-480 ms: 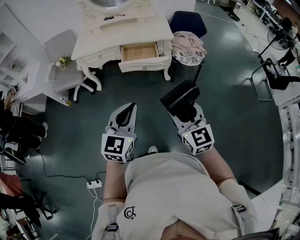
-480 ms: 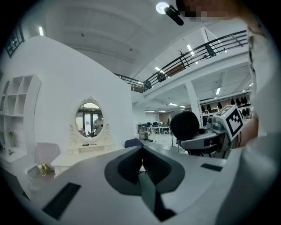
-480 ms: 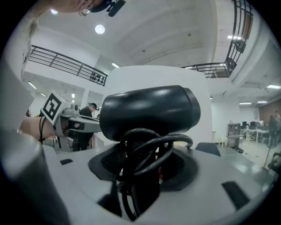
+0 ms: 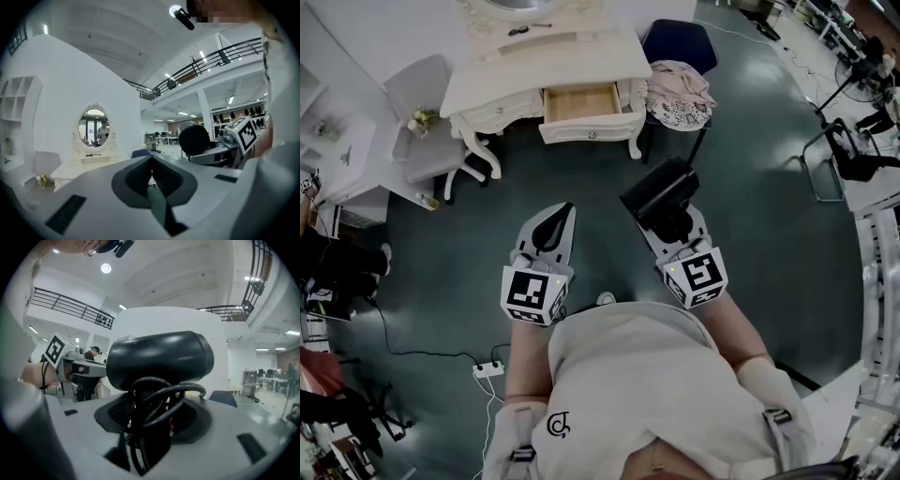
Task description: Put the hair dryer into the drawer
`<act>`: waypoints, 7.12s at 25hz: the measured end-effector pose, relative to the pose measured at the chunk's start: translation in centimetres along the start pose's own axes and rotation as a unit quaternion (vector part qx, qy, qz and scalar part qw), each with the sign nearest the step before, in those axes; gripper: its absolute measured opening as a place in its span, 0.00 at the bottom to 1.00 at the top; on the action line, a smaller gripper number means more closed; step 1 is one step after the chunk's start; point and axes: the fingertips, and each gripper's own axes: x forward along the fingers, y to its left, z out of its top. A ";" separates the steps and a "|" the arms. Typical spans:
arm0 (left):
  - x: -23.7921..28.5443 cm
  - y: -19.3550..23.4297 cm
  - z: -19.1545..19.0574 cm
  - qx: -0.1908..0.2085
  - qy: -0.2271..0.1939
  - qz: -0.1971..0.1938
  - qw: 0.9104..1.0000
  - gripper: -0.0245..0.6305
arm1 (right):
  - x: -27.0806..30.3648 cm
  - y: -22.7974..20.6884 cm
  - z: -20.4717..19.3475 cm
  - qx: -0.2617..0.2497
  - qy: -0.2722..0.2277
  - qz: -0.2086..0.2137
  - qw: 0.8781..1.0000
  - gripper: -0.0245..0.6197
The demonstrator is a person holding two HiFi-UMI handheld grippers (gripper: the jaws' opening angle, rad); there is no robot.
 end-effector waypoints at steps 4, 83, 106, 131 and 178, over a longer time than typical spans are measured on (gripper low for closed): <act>0.0 2.1 -0.6 -0.005 0.002 0.000 1.000 0.06 | 1.8 0.4 -0.3 0.003 0.008 -0.006 1.000 0.40; 37.4 40.2 -11.2 -0.087 -0.010 0.013 0.996 0.06 | 57.7 -15.4 -31.7 -0.157 0.364 0.279 0.875 0.40; 34.1 41.5 -15.7 -0.151 0.015 0.041 0.988 0.06 | 57.7 -15.5 -40.6 -0.172 0.518 0.272 0.793 0.50; 35.8 39.0 -4.2 -0.013 -0.015 0.046 0.999 0.06 | 54.1 -20.5 -6.4 -0.028 0.120 0.088 0.988 0.05; 38.6 38.5 2.0 0.014 -0.036 0.041 0.998 0.06 | 47.9 -24.6 5.0 -0.049 -0.040 0.015 0.998 0.05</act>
